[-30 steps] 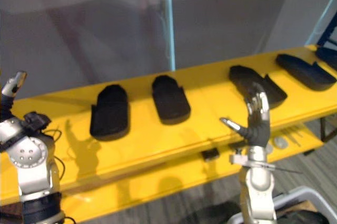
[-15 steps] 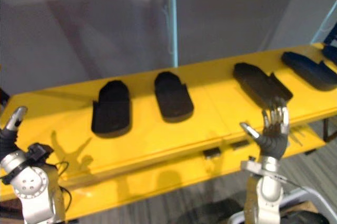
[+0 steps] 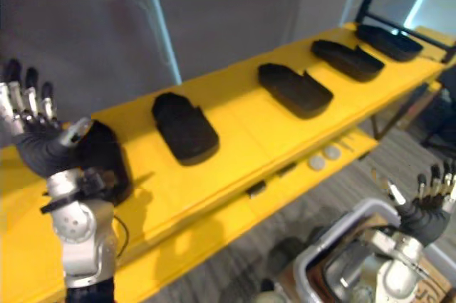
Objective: Walk over and take plastic housings, then place them on the shelf
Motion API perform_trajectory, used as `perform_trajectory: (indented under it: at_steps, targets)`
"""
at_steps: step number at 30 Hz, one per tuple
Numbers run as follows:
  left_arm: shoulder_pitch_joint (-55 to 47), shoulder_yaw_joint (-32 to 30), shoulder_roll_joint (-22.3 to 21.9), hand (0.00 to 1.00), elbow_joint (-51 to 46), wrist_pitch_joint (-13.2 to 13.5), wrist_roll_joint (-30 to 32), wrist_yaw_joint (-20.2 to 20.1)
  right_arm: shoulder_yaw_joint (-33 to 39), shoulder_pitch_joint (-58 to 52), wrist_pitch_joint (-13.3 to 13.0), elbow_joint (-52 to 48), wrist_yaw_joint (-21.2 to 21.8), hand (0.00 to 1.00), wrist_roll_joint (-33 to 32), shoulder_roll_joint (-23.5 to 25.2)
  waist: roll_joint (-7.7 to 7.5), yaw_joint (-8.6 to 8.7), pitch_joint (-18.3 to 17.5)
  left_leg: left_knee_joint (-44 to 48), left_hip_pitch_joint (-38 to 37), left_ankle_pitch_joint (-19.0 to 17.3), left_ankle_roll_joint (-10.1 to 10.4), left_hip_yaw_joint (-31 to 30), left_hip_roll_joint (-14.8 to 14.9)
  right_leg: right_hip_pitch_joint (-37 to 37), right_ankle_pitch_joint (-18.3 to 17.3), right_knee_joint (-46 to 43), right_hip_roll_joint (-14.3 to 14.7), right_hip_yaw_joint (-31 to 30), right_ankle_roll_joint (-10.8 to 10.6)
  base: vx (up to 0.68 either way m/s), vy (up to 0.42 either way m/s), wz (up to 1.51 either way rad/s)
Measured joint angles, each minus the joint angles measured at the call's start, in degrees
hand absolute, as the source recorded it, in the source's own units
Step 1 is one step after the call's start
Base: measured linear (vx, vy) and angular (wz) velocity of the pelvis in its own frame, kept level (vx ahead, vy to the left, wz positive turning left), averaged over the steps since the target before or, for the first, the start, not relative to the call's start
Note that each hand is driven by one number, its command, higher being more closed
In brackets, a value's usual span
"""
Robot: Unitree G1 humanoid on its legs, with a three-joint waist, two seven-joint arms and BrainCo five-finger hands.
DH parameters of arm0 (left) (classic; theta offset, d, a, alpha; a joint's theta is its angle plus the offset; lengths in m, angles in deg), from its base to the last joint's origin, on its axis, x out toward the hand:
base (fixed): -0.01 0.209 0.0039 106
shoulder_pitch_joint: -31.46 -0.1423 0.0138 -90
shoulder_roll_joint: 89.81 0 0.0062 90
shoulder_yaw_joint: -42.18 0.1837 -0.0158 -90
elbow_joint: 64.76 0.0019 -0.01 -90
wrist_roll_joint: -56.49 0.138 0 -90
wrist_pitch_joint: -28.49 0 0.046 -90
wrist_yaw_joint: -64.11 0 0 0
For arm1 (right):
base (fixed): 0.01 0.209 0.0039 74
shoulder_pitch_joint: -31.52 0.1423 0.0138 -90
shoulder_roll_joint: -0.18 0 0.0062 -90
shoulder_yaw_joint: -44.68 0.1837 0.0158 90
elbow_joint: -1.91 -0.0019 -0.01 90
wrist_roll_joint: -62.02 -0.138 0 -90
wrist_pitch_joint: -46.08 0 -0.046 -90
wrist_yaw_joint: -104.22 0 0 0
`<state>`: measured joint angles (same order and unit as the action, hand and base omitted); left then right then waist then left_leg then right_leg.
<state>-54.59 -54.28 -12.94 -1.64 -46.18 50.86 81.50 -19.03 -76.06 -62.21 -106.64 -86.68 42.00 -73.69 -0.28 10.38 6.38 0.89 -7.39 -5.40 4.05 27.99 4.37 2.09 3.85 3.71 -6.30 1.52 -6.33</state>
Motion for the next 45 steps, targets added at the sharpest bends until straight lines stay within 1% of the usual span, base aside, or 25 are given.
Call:
perform_trajectory:
  at_steps: [1,5,8,10,11,12,16,18,20,23,25,28,31,33,34,35,36,37,38,39,40,41,42,44,45]
  targets:
    - [-0.08,1.69,-0.4,0.0,0.0,-1.24,0.06,-0.06,-0.25,-0.81,-0.02,-0.87,0.68,0.0,-0.02,1.46,0.1,0.01,0.64,0.15,-0.67,-0.52,0.07,1.09,0.25,0.06,0.07,0.0,0.04,-1.03,-0.09,-0.04,-0.008,-0.34]
    - [-0.9,3.12,-1.39,0.0,0.0,-3.38,0.03,0.49,-2.52,-2.33,-0.06,-2.11,3.16,0.0,-0.08,3.13,0.11,-0.07,0.75,0.9,-0.73,-1.25,0.07,2.48,0.44,-0.09,0.19,0.04,0.05,-1.97,-0.28,-0.03,-0.018,-0.19]
    - [-3.95,3.06,-1.46,0.0,-0.01,-3.71,0.03,0.83,-4.75,-2.71,-0.18,-3.63,6.24,0.0,-0.27,3.71,0.06,-0.48,0.81,2.11,-0.57,-1.89,0.09,2.02,0.48,-0.04,0.19,0.07,0.23,-1.93,-0.28,-0.03,-0.041,-0.05]
    - [-6.64,2.15,-1.41,0.0,-0.57,-3.78,-0.03,1.87,-6.38,-1.4,-0.35,-3.58,7.7,0.0,-0.23,3.5,-0.51,-2.62,1.08,6.52,1.69,-3.47,-1.85,-8.62,0.37,-0.74,0.27,-0.16,0.33,-3.92,-0.19,-0.07,-0.037,-0.47]
    - [-9.24,1.07,-1.51,0.0,-2.73,-3.79,-0.12,2.68,-7.53,0.71,-0.45,-3.54,8.57,0.0,-0.16,2.24,0.28,-4.6,1.31,9.56,3.7,-6.32,-2.15,-16.87,0.6,-2.03,0.58,-0.08,1.22,-6.3,-0.29,-0.08,0.008,-0.96]
    - [-11.38,-0.12,-1.46,0.0,-5.02,-3.56,-0.32,2.83,-8.42,3.36,-0.47,-3.37,8.91,0.0,0.01,0.28,1.82,-6.01,2.13,11.6,4.61,-9.45,-0.46,-21.28,1.08,-2.83,1.07,0.17,2.42,-8.01,-0.63,-0.09,0.046,-0.92]
    - [-13.74,-3.93,-1.02,0.0,-6.56,-2.72,-0.6,4.07,-12.08,6.88,-0.45,-2.05,9.84,0.0,0.0,-2.76,1.35,-7.96,2.47,14.55,5.65,-11.41,-0.54,-19.41,0.5,-3.64,2.22,0.85,1.77,-10.06,-1.24,-0.06,0.102,-0.35]
    - [-14.13,-6.28,-1.01,0.0,-6.75,-1.92,-0.57,5.2,-14.44,9.06,-0.42,-0.45,10.2,0.0,-0.22,-3.91,0.88,-8.38,2.41,15.88,6.59,-11.93,-0.6,-19.38,0.26,-4.46,2.69,0.84,1.68,-11.0,-1.42,0.0,0.058,-0.18]
    - [-14.23,-6.57,-1.03,0.0,-6.77,-1.69,-0.58,6.28,-15.36,9.43,-0.2,0.44,10.85,0.0,-1.33,-4.0,0.72,-9.03,2.35,16.04,6.72,-12.1,-0.87,-19.7,0.05,-4.88,2.91,0.83,1.68,-11.25,-1.37,0.0,0.023,-0.18]
    - [-14.09,-6.35,-1.07,0.0,-6.88,-1.16,-0.58,6.65,-15.69,8.74,0.7,2.63,11.46,0.0,-2.24,-4.01,0.81,-9.26,2.38,16.8,7.66,-12.43,-1.37,-22.34,-0.34,-4.95,3.09,0.82,1.57,-10.44,-1.27,0.01,0.015,0.05]
    - [-13.13,-5.78,-1.07,0.0,-6.88,-0.3,-0.67,6.19,-15.57,8.03,0.8,4.1,11.65,0.0,-2.36,-4.4,1.11,-9.1,2.55,16.81,7.75,-12.45,-1.41,-24.47,-0.58,-3.94,3.08,0.81,1.25,-7.92,-1.26,-0.01,0.009,0.37]
    - [-11.72,-3.87,-1.06,0.0,-6.91,1.59,-0.76,5.93,-15.53,7.32,0.79,4.12,9.44,0.0,-2.25,-5.47,1.54,-8.85,2.79,17.38,8.23,-12.42,-1.44,-26.3,-1.14,-3.46,3.04,0.21,0.78,-6.13,-1.21,-0.03,0.027,0.32]
    - [-11.58,-1.81,-1.03,0.0,-6.96,2.09,-1.28,4.86,-15.5,6.57,0.83,4.11,5.96,0.0,-1.96,-6.0,2.01,-8.87,3.4,18.35,7.71,-12.44,-1.54,-25.87,-1.63,-4.21,2.97,-2.14,0.54,-6.81,-1.12,-0.06,0.056,-0.11]
    - [-11.04,-1.22,-0.95,0.0,-6.96,2.56,-1.19,4.7,-15.56,4.93,0.55,3.89,5.64,0.0,-1.71,-5.52,1.13,-8.81,4.14,19.42,7.19,-13.1,-2.48,-23.82,-1.88,-5.52,3.31,-3.83,0.63,-9.37,-1.62,-0.12,0.07,-0.65]
    - [-10.77,-1.31,-0.72,0.0,-7.0,2.63,-0.59,5.09,-15.62,3.92,0.13,3.52,5.97,0.0,-1.84,-4.66,0.23,-8.99,4.69,19.89,7.12,-13.45,-2.93,-21.76,-2.07,-6.33,4.21,-3.94,0.55,-9.57,-2.17,-0.18,0.057,-1.09]
    - [-10.85,-1.41,-0.15,0.0,-7.03,2.25,0.24,6.34,-15.91,3.15,-0.26,3.46,7.53,0.0,-2.57,-3.29,-0.61,-9.18,5.24,19.98,7.34,-13.36,-3.39,-18.88,-1.58,-7.51,8.38,-2.3,1.06,-9.52,-2.18,-0.28,0.021,-1.45]
    - [-10.76,-1.98,0.83,0.0,-6.99,1.37,1.19,6.95,-16.6,2.97,-0.47,3.55,8.82,0.0,-2.89,-2.04,0.25,-9.8,5.88,19.54,8.27,-12.68,-4.04,-15.59,0.73,-8.35,14.68,1.19,1.98,-8.46,-2.75,-0.29,-0.006,-1.3]
    - [-10.44,-2.22,1.17,0.0,-6.73,0.76,1.62,7.07,-17.15,2.59,-0.63,3.53,9.13,0.0,-2.88,-1.69,0.42,-9.0,6.25,19.3,8.65,-12.17,-4.14,-14.89,1.23,-9.48,12.76,-0.96,1.88,-4.63,-0.91,-0.34,0.032,-0.85]
    - [-10.11,-2.05,1.8,0.0,-6.3,-0.54,1.74,6.98,-18.5,1.32,-0.98,3.6,9.55,0.0,-2.67,-1.71,0.38,-7.93,6.16,17.61,8.8,-11.0,-4.73,-14.26,1.49,-12.02,5.33,-11.16,0.04,0.07,3.63,-0.25,0.065,-0.48]
    - [-10.63,-2.17,1.75,0.0,-6.21,-1.34,1.72,6.82,-19.63,0.92,-1.58,3.63,9.55,0.0,-2.51,-1.71,0.82,-8.16,6.06,16.22,8.45,-9.93,-4.62,-12.96,2.56,-13.16,-0.01,-19.74,-1.9,1.97,3.64,-0.2,0.069,-0.42]
    - [-10.93,-2.42,1.79,0.0,-6.12,-1.64,1.69,6.74,-20.23,0.92,-1.83,3.63,9.53,0.0,-2.15,-1.7,1.07,-8.16,6.05,16.04,8.59,-9.51,-4.33,-12.82,3.07,-12.99,-1.9,-22.75,-2.94,2.55,3.54,-0.08,-0.008,-0.4]
    - [-10.98,-2.54,2.19,0.0,-5.69,-1.97,1.57,6.68,-21.04,0.93,-2.11,3.88,9.36,0.0,-1.42,-1.62,1.15,-8.5,6.02,16.04,9.12,-8.39,-3.53,-12.7,3.96,-12.24,-4.34,-26.87,-5.56,3.11,3.75,-0.04,-0.053,-0.17]
    - [-10.98,-2.53,2.65,0.0,-5.45,-2.14,1.48,6.65,-21.48,0.92,-2.13,4.13,9.13,0.0,-1.11,-1.61,0.97,-8.74,5.9,16.34,9.8,-8.13,-3.32,-12.72,4.37,-11.77,-5.23,-28.37,-6.83,3.13,3.85,-0.04,-0.129,-0.13]
    - [-11.01,-3.4,4.58,0.0,-3.72,-2.96,0.77,6.11,-23.06,0.99,-2.0,5.37,7.79,0.0,-0.44,-1.17,-0.44,-10.11,5.08,17.78,13.22,-7.09,-1.69,-13.08,5.29,-8.58,-6.73,-29.12,-10.76,3.01,3.77,-0.04,-0.224,-0.05]
    - [-11.03,-3.77,4.78,0.0,-3.02,-3.29,0.17,5.89,-23.21,0.93,-1.83,5.77,7.71,0.0,-0.12,-0.9,-0.81,-10.31,4.87,18.1,13.79,-6.76,-1.14,-13.17,5.4,-7.16,-6.67,-27.71,-11.31,2.9,3.73,-0.03,-0.4,-0.04]
